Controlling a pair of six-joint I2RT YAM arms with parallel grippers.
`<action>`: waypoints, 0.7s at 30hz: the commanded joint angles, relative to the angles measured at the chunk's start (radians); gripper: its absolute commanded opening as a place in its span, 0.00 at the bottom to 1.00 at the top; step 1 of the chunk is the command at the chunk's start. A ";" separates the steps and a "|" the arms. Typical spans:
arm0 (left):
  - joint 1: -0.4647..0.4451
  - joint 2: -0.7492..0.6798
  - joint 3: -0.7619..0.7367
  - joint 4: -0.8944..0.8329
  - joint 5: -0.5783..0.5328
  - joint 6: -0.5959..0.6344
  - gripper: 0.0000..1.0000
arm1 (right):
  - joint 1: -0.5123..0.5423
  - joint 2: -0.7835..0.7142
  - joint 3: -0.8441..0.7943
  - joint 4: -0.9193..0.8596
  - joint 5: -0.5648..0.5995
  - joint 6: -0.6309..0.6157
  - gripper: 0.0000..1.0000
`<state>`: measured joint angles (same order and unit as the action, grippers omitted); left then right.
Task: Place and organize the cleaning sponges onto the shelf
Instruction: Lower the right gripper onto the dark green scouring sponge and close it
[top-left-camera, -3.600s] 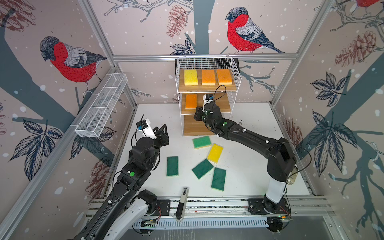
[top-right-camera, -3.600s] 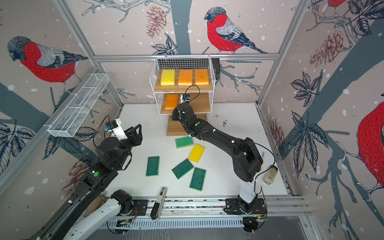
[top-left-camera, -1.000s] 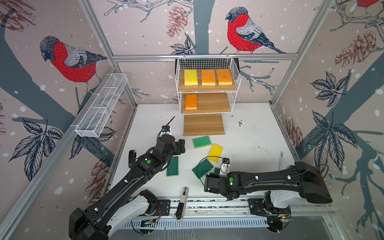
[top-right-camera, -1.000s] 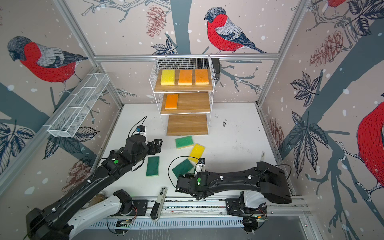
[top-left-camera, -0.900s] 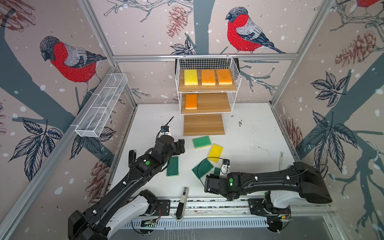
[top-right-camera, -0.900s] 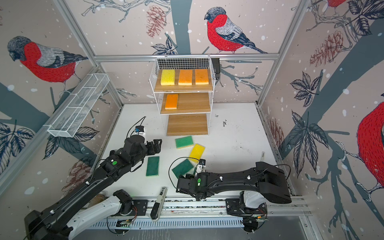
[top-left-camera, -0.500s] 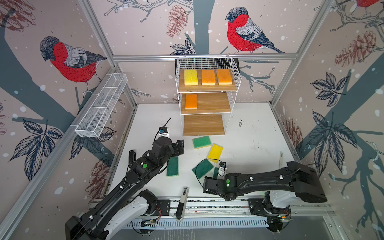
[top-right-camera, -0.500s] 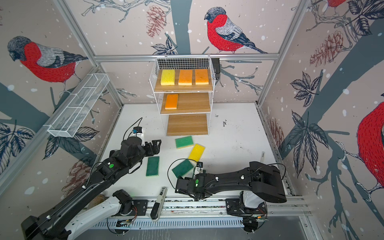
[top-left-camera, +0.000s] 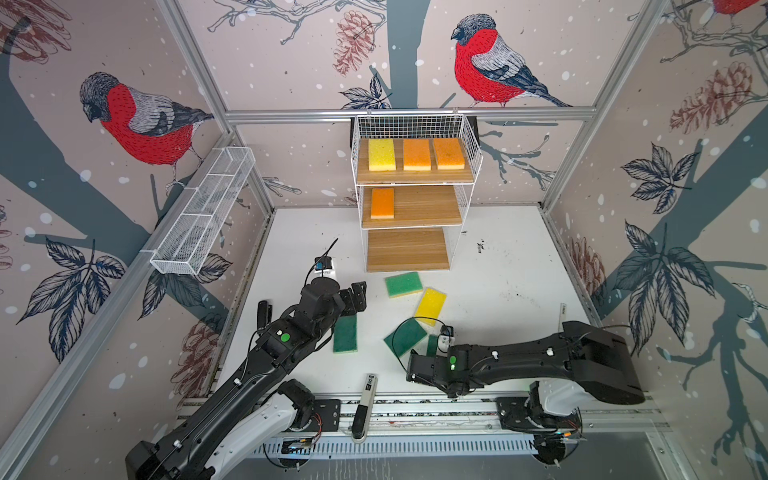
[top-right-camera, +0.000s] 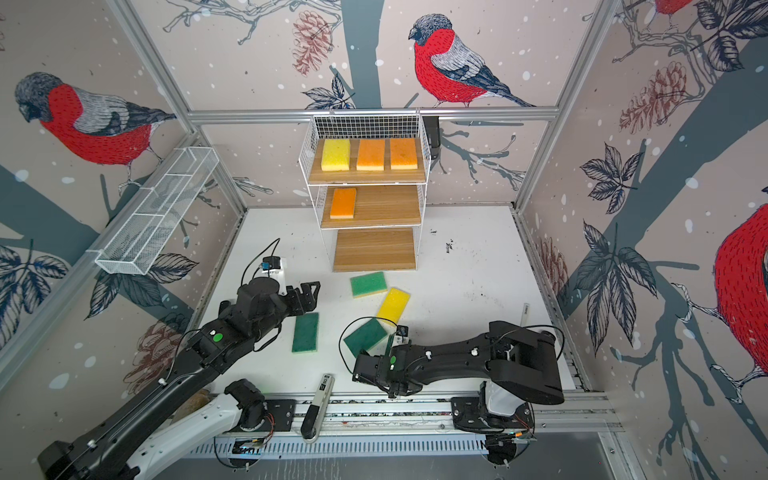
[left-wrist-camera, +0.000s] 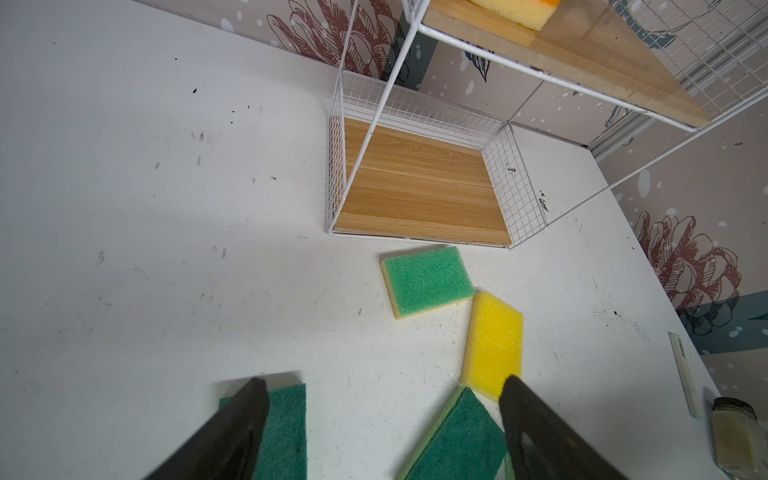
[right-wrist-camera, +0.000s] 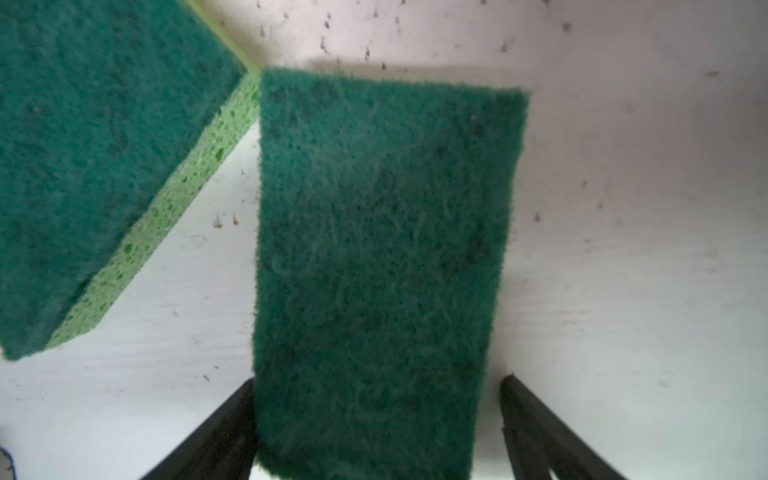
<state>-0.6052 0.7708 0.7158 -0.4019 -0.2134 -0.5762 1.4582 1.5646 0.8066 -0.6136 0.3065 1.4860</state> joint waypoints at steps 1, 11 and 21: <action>0.002 -0.009 -0.002 0.012 0.000 -0.008 0.88 | 0.000 0.012 0.013 -0.023 -0.006 -0.021 0.88; 0.001 -0.020 -0.011 0.011 -0.006 -0.014 0.87 | 0.004 0.033 0.020 -0.047 0.003 -0.042 0.78; 0.001 -0.011 -0.009 0.010 -0.004 -0.025 0.88 | 0.014 0.031 0.023 -0.061 0.037 -0.064 0.70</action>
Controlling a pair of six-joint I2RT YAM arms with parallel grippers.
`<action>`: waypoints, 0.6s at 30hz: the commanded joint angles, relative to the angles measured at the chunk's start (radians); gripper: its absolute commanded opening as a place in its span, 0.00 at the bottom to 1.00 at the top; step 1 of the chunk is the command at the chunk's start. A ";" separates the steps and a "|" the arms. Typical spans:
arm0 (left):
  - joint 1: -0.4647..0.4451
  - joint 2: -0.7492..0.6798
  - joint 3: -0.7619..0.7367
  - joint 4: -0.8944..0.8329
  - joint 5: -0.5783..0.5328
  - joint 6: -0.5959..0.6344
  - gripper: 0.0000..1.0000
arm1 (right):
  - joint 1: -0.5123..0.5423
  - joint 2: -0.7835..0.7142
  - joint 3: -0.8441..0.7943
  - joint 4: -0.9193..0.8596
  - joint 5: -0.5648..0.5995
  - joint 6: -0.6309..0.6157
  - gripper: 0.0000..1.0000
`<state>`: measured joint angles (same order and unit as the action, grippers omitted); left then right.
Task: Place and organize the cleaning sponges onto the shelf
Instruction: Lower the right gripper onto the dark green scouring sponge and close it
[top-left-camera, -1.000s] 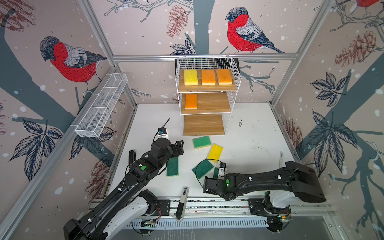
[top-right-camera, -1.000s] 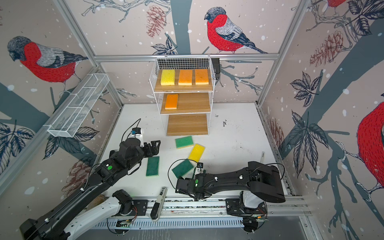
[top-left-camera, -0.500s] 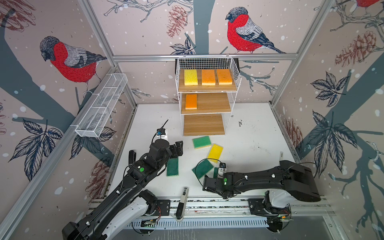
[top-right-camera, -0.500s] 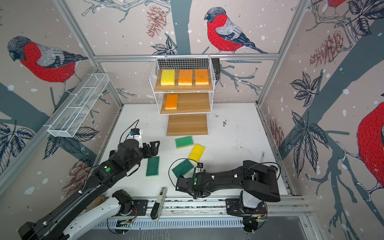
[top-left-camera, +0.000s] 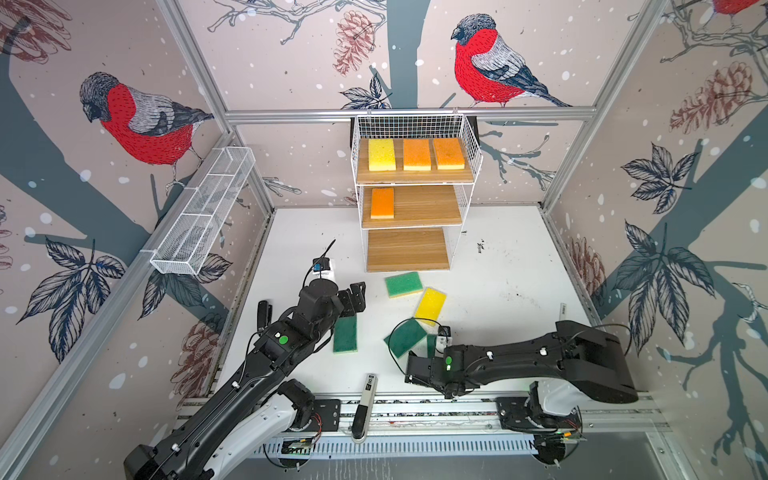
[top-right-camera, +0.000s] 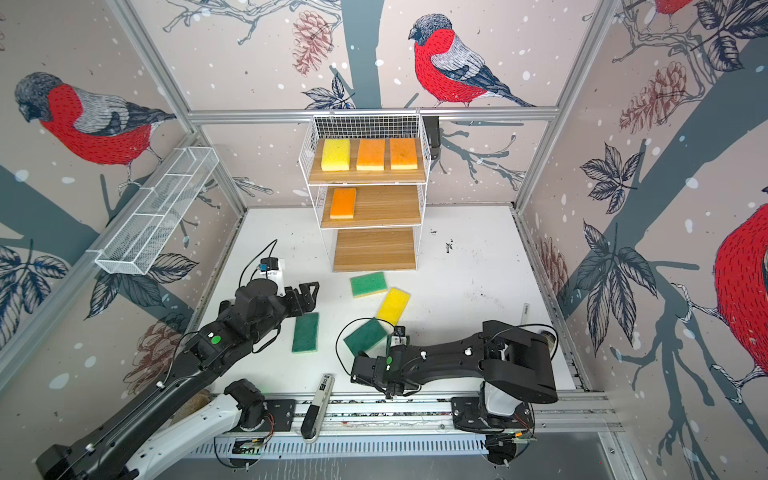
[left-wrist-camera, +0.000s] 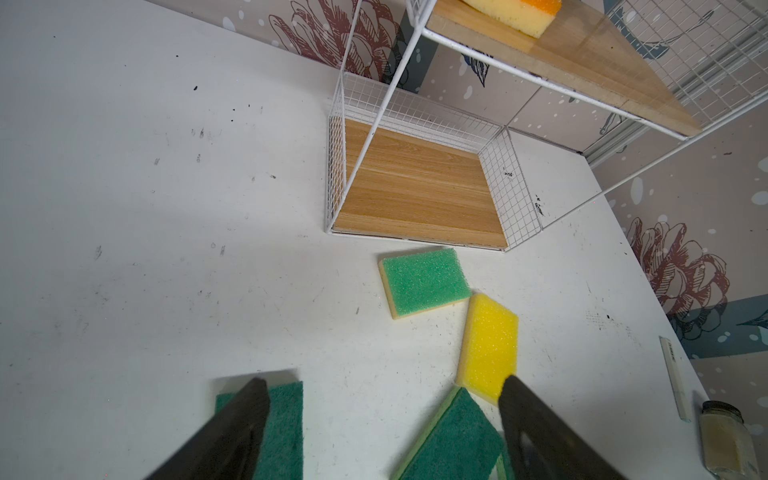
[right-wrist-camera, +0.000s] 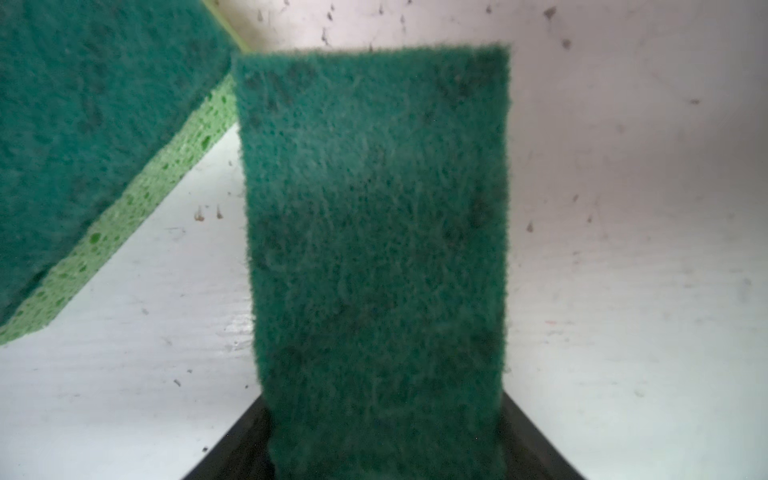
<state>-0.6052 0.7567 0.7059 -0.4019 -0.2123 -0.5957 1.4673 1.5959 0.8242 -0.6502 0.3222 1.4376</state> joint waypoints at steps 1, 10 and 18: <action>0.001 0.006 0.001 0.010 -0.003 -0.009 0.87 | 0.007 -0.001 0.006 -0.026 0.026 -0.017 0.70; 0.002 0.008 0.004 0.010 0.004 -0.012 0.87 | 0.016 0.010 0.010 -0.030 0.031 -0.032 0.77; 0.001 0.003 -0.006 0.010 0.011 -0.021 0.87 | 0.025 0.002 0.008 -0.037 0.059 -0.021 0.76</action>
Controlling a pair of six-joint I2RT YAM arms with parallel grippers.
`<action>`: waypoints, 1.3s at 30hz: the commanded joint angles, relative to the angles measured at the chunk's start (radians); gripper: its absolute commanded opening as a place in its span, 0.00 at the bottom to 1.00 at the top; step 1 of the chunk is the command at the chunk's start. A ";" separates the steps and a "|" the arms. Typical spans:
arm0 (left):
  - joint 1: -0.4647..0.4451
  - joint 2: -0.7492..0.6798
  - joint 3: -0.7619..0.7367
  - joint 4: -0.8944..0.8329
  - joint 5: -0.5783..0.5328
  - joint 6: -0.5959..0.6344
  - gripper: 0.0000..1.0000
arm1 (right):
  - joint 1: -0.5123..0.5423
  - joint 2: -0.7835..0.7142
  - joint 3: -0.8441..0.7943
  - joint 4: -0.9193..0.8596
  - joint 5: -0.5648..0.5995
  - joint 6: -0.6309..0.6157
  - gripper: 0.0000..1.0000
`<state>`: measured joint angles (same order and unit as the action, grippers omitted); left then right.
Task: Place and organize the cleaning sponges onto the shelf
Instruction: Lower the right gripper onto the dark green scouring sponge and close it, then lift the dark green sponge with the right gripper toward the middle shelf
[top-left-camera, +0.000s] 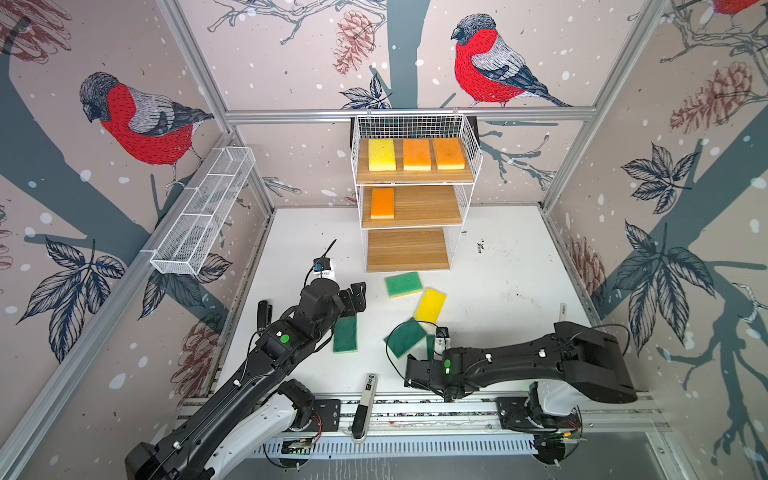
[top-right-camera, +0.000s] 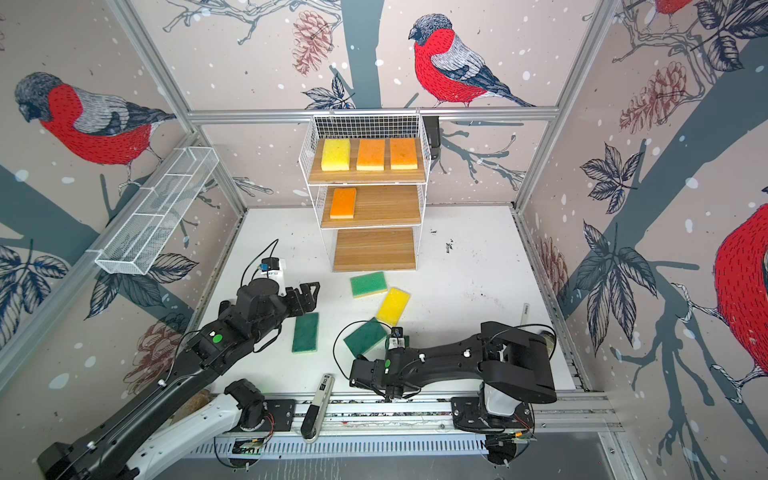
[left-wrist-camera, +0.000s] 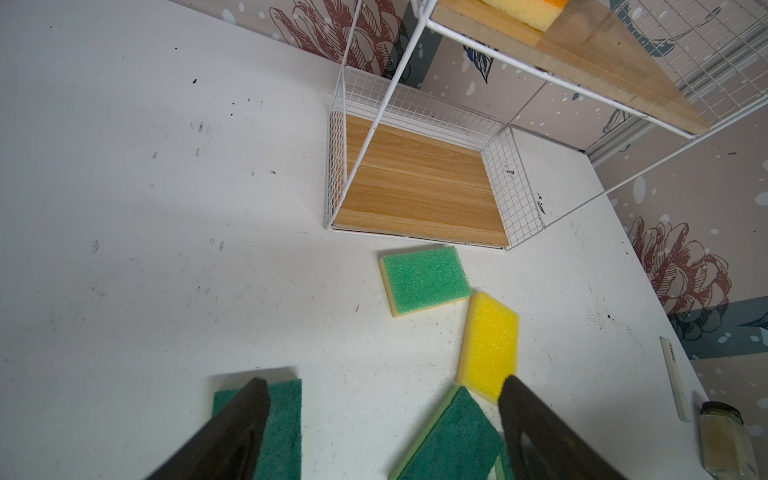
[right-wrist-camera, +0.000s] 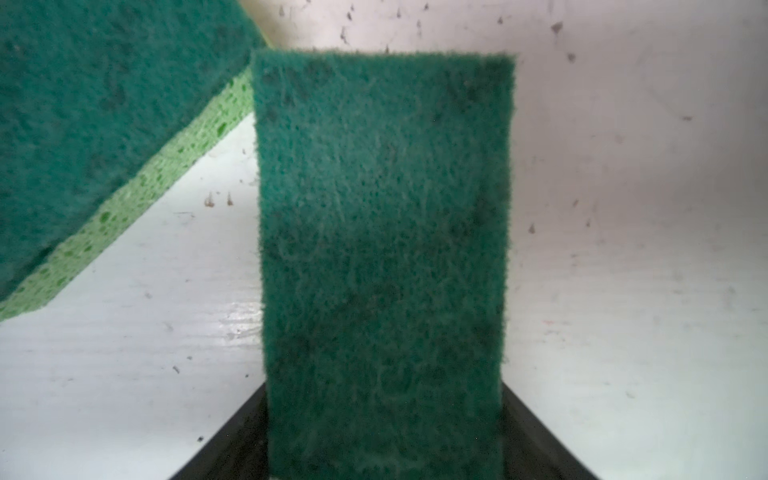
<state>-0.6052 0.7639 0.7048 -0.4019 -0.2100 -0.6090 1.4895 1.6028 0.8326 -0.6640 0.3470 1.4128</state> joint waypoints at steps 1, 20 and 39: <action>0.001 -0.006 -0.005 0.008 0.009 -0.008 0.87 | 0.003 -0.004 -0.002 -0.023 0.036 0.005 0.75; 0.002 -0.014 -0.004 0.001 0.017 -0.020 0.87 | 0.056 -0.017 0.069 -0.134 0.130 0.039 0.69; -0.001 -0.006 0.043 -0.004 0.011 -0.018 0.87 | 0.019 -0.167 0.298 -0.265 0.423 -0.122 0.66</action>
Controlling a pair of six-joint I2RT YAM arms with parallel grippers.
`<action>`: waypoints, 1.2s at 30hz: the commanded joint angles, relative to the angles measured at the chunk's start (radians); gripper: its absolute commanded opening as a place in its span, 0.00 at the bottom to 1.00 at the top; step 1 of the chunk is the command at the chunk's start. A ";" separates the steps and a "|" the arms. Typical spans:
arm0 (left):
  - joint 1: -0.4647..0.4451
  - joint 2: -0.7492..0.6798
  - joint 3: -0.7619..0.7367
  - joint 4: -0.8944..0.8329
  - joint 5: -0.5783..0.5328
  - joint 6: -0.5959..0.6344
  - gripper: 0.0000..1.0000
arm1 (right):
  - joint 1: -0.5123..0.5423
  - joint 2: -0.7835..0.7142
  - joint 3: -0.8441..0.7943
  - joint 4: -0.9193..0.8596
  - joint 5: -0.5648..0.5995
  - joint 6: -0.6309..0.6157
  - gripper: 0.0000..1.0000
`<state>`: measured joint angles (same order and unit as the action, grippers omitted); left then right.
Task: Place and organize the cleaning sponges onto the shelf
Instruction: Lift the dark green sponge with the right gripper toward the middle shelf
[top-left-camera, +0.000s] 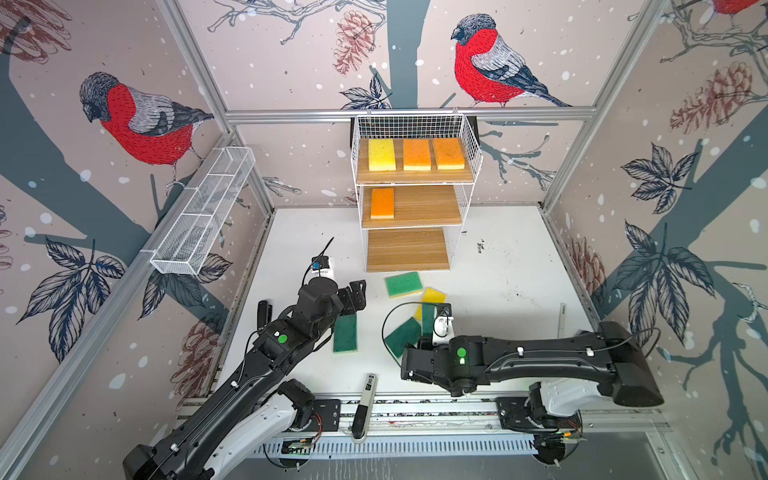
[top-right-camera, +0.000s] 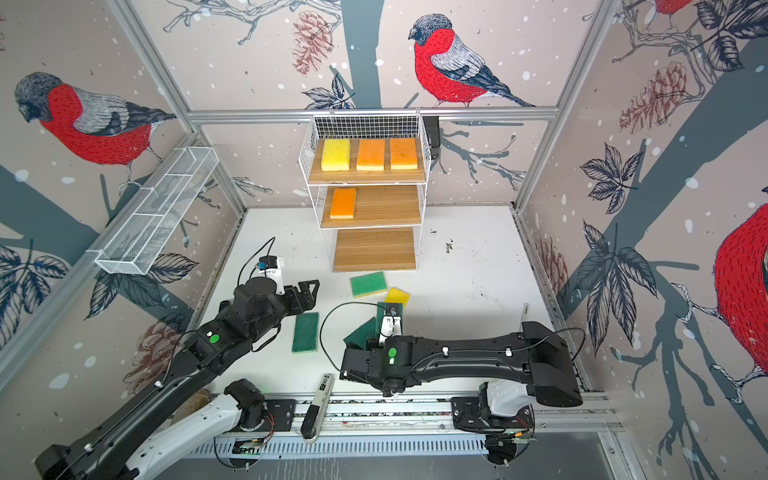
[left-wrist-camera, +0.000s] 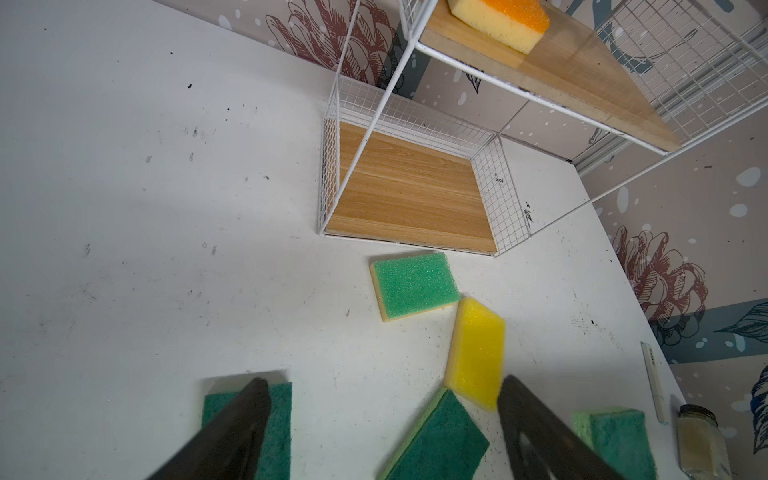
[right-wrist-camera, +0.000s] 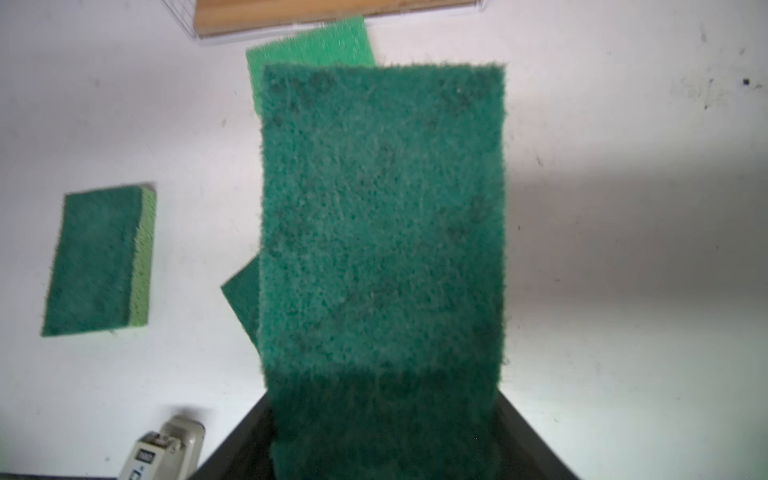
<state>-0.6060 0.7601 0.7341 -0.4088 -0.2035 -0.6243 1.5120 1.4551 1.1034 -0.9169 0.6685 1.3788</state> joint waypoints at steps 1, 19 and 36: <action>0.001 -0.004 0.017 0.003 0.004 -0.003 0.87 | -0.010 -0.033 0.037 0.000 0.119 -0.117 0.64; 0.000 0.034 0.054 0.031 -0.016 0.026 0.87 | -0.341 -0.239 0.051 0.366 0.049 -0.653 0.66; 0.000 0.036 0.086 0.061 -0.059 0.082 0.87 | -0.546 -0.046 0.237 0.434 -0.067 -0.890 0.69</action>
<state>-0.6060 0.7982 0.8108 -0.3870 -0.2447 -0.5678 0.9741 1.3941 1.3193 -0.5213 0.6140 0.5457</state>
